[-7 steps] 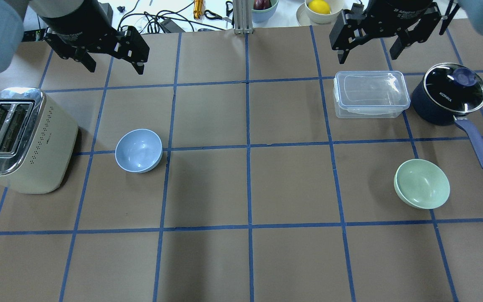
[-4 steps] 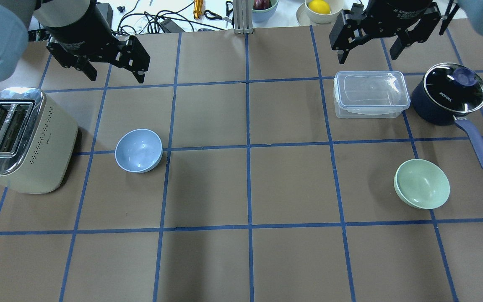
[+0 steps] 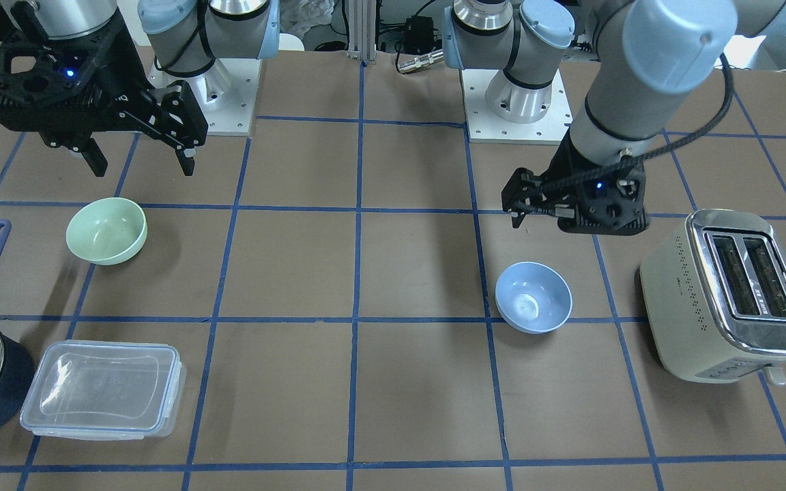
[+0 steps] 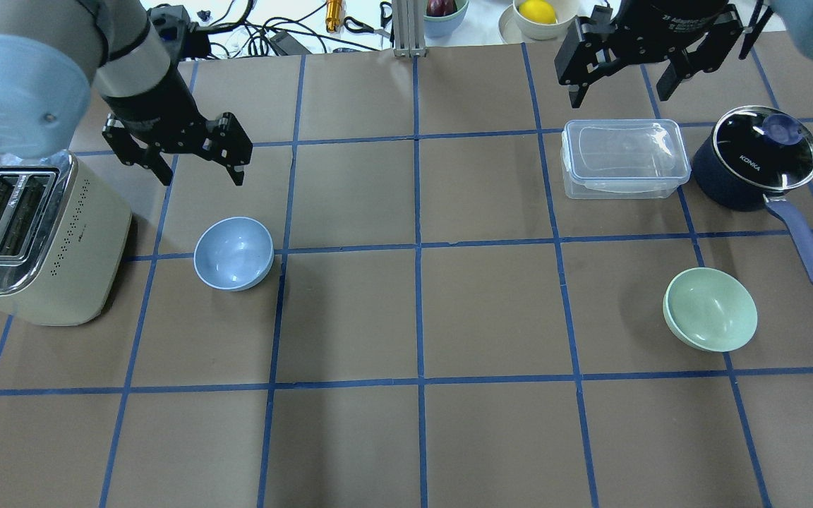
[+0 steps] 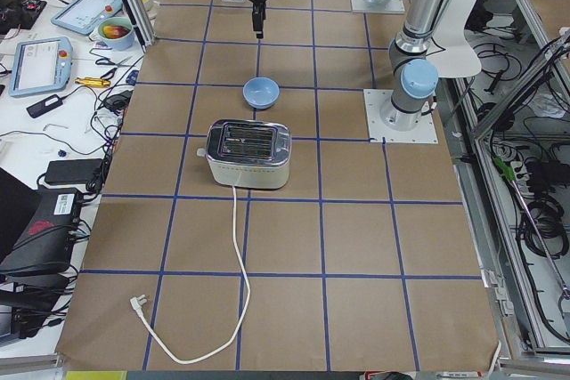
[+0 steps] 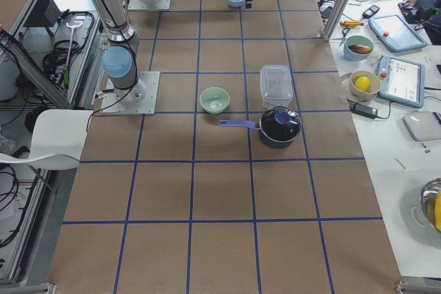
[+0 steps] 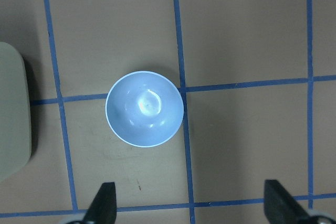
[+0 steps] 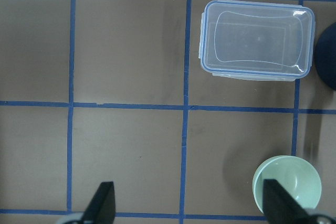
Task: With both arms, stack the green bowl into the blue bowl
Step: 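Move the left gripper over the light blue bowl, then lower the left gripper and grasp the light blue bowl's rim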
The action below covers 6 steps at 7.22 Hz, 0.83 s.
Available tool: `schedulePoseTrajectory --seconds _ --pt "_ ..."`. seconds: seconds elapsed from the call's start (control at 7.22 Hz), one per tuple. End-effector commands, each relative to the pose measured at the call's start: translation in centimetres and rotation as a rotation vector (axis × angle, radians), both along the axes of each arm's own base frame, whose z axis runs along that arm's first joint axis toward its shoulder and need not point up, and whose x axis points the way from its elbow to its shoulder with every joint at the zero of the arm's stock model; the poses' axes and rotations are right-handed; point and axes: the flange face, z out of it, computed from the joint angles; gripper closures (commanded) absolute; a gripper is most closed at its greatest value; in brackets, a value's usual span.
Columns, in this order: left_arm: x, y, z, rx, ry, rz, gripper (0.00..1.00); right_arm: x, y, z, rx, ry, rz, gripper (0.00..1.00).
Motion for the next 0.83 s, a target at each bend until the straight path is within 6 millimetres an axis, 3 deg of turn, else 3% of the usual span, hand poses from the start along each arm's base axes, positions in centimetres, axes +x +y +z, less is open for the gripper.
schedulePoseTrajectory --seconds 0.0,0.14,0.28,0.42,0.69 --pt "0.4 1.4 -12.7 -0.031 -0.006 0.013 0.00 0.0 0.0 0.0 0.000 0.001 0.000 0.00" --pt "0.3 2.1 -16.5 -0.042 -0.007 0.013 0.00 0.0 0.0 0.0 0.000 0.001 0.000 0.00" --pt "0.3 2.1 -19.0 -0.011 -0.006 0.013 0.00 0.0 0.0 0.0 0.000 0.001 0.000 0.00" --pt "0.2 1.8 -20.2 0.003 -0.004 0.013 0.04 0.0 0.0 0.0 0.000 0.001 0.000 0.00" --pt "-0.4 1.8 -21.3 0.021 0.000 0.006 0.91 -0.1 -0.1 -0.1 0.003 0.003 -0.002 0.00"
